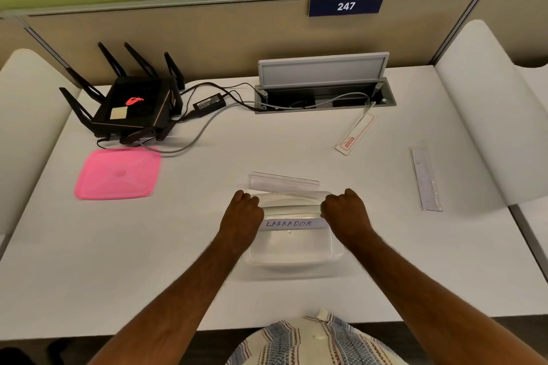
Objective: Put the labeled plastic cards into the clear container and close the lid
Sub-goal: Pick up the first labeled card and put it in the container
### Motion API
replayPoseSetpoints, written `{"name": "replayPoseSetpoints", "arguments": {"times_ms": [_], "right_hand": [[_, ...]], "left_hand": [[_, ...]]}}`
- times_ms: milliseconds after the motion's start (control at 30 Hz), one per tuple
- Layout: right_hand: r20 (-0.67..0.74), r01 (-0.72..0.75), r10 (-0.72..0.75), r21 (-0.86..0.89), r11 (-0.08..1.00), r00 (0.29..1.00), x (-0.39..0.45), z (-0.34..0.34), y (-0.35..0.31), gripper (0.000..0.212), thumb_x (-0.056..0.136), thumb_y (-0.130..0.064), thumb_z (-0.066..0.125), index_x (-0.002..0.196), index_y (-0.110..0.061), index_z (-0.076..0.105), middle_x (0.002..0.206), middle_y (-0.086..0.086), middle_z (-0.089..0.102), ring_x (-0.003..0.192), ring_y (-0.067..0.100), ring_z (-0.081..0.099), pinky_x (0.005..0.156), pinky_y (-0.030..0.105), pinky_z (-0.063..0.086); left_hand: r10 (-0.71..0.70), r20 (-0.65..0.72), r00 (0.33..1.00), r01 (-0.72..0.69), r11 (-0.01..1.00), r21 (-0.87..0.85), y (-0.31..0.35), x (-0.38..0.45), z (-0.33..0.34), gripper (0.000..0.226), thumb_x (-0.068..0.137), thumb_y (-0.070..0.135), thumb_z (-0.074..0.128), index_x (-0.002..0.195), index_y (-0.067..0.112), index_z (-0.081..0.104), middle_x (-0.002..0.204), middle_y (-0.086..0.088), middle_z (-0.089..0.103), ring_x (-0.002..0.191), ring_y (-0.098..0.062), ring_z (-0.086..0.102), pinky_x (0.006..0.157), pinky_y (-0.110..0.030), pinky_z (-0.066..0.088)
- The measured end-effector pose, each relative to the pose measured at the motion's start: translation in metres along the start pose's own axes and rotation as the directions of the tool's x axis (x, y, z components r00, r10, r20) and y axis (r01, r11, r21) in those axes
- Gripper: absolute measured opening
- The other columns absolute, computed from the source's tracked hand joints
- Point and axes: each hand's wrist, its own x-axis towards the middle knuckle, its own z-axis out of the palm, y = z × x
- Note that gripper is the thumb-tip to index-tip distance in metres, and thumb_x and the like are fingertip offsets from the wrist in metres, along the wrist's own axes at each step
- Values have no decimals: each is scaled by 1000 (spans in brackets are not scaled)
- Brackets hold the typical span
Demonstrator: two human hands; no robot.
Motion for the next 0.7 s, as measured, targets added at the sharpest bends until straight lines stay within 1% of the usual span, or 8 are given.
{"name": "replayPoseSetpoints", "arguments": {"times_ms": [100,200,333,400,467,533,633,700], "right_hand": [[3,-3,3,-1,1000,1000,-1,2,1,44,38,-6,94,42,-22,53,42,-3,46,33,20,44,56,27,23],[-32,-14,15,18,1000,999,-2,4,1,44,40,-6,95,43,-22,54,42,-3,46,33,20,44,56,26,24],[-132,10,1,80,997,991,-2,4,1,47,46,-5,94,42,-21,50,43,-4,33,37,20,24,53,27,26],[-111,6,2,75,997,994,-4,6,0,41,58,-14,94,45,-21,56,45,-3,45,36,20,32,52,29,30],[-66,-16,19,54,998,998,-7,9,-4,26,75,-31,87,57,-23,70,57,-3,58,43,21,53,57,31,37],[-76,-25,30,67,997,997,-10,9,-7,24,89,-44,72,74,-26,78,72,-3,64,55,22,63,64,33,40],[-182,-56,95,205,977,979,-16,4,-6,30,95,-50,61,82,-28,76,76,-5,62,57,21,63,64,36,43],[-255,-94,192,351,932,948,-17,-4,-3,25,97,-49,61,85,-30,73,76,-6,60,58,18,62,65,36,45]], "left_hand": [[5,-15,1000,-5,1000,-8,0,0,-1,27,47,15,95,51,23,69,58,3,58,57,-19,59,76,-32,54],[13,-29,1000,-13,1000,-25,-1,0,-1,29,44,14,96,50,22,68,58,2,58,57,-20,59,76,-32,54],[17,-22,1000,-17,999,-38,-2,1,4,29,45,20,98,53,22,71,62,3,59,61,-20,60,81,-33,53],[22,-43,999,-24,999,-39,-3,0,8,28,46,22,99,55,23,72,64,3,61,64,-20,62,85,-35,52],[29,-104,994,-33,999,-31,-5,-3,12,25,51,23,98,60,23,74,68,2,63,69,-21,64,91,-38,52],[34,-227,973,-46,998,-46,-7,-6,15,17,65,25,92,65,23,75,73,0,65,74,-23,65,95,-41,46],[0,-417,909,-51,992,-112,-10,-8,16,13,90,30,69,79,24,74,82,2,64,82,-25,61,94,-43,39],[-132,-489,862,1,966,-260,-16,-5,11,15,96,34,60,90,26,72,89,5,64,86,-23,60,91,-43,38]]}}
